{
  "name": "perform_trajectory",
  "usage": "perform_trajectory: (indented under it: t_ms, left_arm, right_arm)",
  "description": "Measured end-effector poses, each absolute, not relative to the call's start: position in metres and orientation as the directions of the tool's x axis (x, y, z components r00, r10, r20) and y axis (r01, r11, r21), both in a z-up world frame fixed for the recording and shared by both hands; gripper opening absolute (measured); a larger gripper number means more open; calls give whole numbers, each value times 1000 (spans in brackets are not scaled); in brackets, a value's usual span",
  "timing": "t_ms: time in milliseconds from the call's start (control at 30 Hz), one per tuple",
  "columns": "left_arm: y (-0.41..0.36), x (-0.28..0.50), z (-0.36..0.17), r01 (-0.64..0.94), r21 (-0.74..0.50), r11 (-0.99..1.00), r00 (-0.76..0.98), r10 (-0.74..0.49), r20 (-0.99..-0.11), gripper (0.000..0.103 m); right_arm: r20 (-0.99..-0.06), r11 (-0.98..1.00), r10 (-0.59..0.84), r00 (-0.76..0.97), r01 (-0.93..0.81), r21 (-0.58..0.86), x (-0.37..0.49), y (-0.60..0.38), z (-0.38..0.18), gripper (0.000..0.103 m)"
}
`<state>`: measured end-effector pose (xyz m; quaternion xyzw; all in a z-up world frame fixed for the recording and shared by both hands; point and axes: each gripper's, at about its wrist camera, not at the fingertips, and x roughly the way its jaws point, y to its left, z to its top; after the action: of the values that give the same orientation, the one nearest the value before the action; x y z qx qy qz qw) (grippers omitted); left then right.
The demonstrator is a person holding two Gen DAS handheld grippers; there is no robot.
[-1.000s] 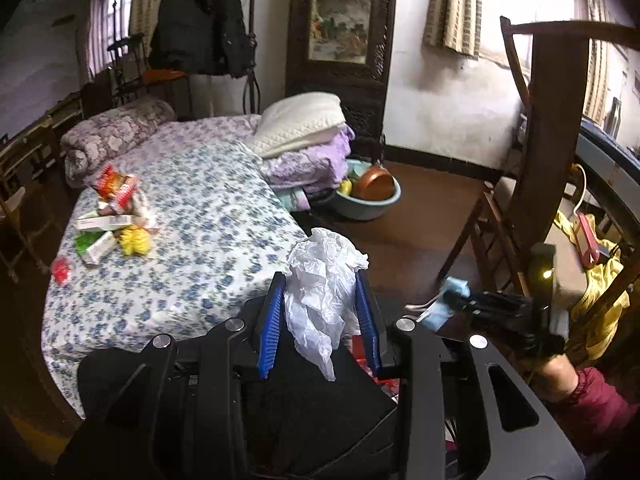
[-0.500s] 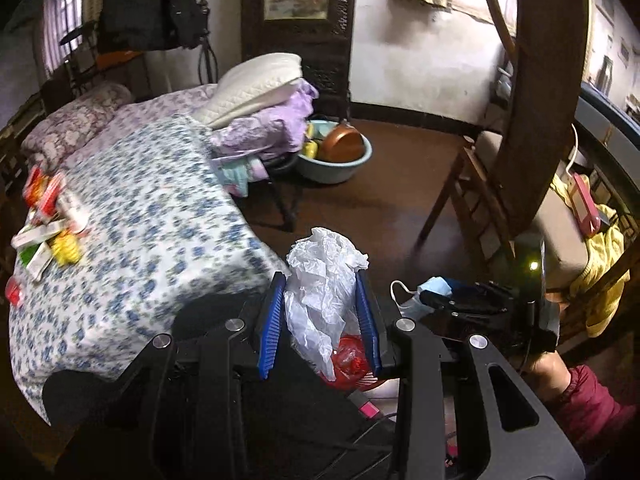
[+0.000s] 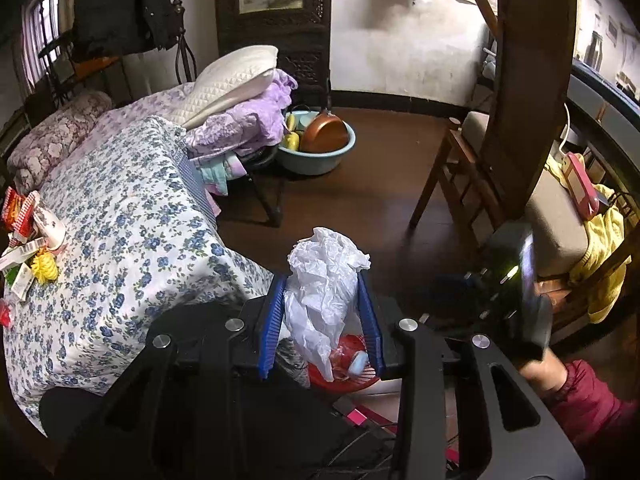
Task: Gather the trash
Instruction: 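Open the left tool dropping the tissue into the basket while the right tool drops the mask, then move both open tools back toward the bed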
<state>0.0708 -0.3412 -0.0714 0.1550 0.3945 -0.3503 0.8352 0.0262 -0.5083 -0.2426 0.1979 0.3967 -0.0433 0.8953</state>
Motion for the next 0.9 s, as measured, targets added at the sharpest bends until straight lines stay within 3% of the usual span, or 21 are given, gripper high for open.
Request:
perform_trajectory:
  t_ms: [300, 367, 433, 500, 900]
  left_arm:
    - [-383, 68, -90, 774, -25, 632, 355, -466, -810, 38]
    - [-393, 68, -92, 782, -26, 622, 342, -463, -818, 46]
    - [-400, 67, -94, 785, -29, 619, 333, -461, -823, 72]
    - [-404, 66, -94, 784, -26, 620, 338, -461, -820, 84]
    - [-368, 79, -77, 701, -1, 714, 442, -435, -784, 88]
  right_arm:
    - [-633, 892, -2, 774, 288, 349, 1, -549, -199, 87]
    - [-626, 889, -1, 780, 287, 357, -2, -552, -198, 87]
    - [-622, 889, -3, 783, 287, 357, -4, -554, -198, 87]
    - [-620, 887, -10, 784, 293, 357, -5, -555, -200, 87]
    - [-605, 885, 30, 795, 260, 386, -3, -544, -190, 87]
